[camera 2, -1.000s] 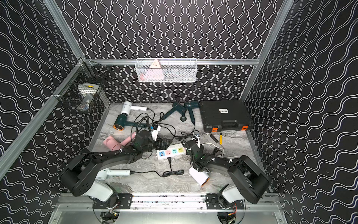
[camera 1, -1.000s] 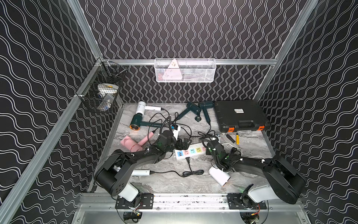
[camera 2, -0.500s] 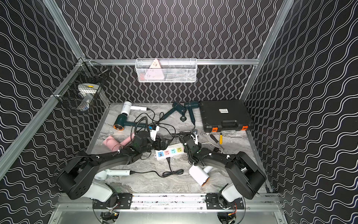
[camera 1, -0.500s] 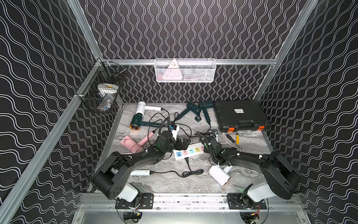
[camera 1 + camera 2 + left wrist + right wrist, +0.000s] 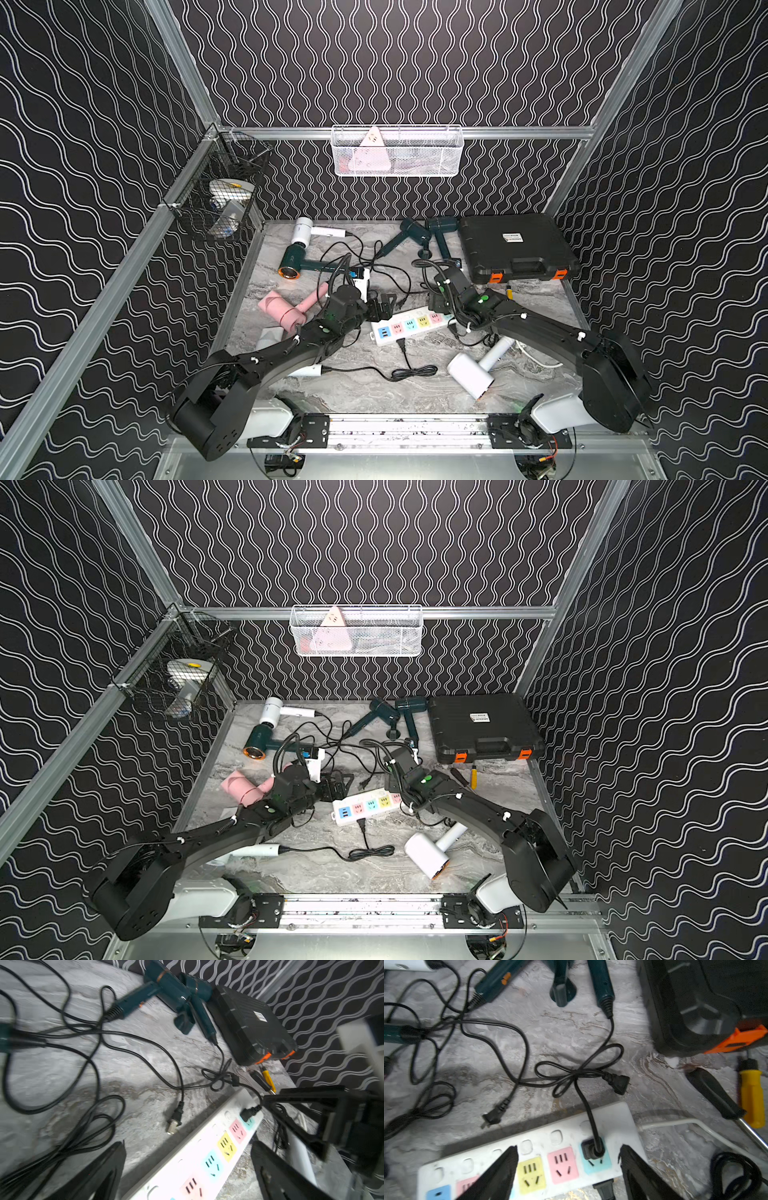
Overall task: Charge the blow dryers
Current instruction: Insert the plug into the socket, then pick up the plug from the center of the board.
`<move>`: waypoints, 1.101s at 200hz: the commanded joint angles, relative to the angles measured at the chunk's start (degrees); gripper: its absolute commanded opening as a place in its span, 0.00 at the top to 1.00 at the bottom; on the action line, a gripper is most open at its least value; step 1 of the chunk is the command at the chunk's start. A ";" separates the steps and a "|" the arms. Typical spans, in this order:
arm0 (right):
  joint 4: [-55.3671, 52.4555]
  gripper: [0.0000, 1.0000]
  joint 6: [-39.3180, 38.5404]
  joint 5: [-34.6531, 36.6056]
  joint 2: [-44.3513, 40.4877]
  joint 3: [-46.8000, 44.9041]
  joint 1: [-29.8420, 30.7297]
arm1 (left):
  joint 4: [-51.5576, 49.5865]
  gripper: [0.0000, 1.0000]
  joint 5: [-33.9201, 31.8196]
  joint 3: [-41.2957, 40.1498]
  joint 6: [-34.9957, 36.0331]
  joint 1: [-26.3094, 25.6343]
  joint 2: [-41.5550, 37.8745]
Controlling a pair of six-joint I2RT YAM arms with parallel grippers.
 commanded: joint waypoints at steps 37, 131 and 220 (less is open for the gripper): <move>-10.85 0.26 4.05 -21.82 14.13 16.81 0.20 | -2.93 0.01 0.36 0.53 -4.53 4.65 1.86; -5.47 0.46 14.98 -27.82 27.41 20.78 -3.84 | -2.10 0.01 4.13 0.10 -6.52 7.28 2.31; 4.51 0.56 22.03 -34.65 35.73 21.33 -5.07 | -0.91 0.01 5.18 -0.18 -6.42 7.32 2.86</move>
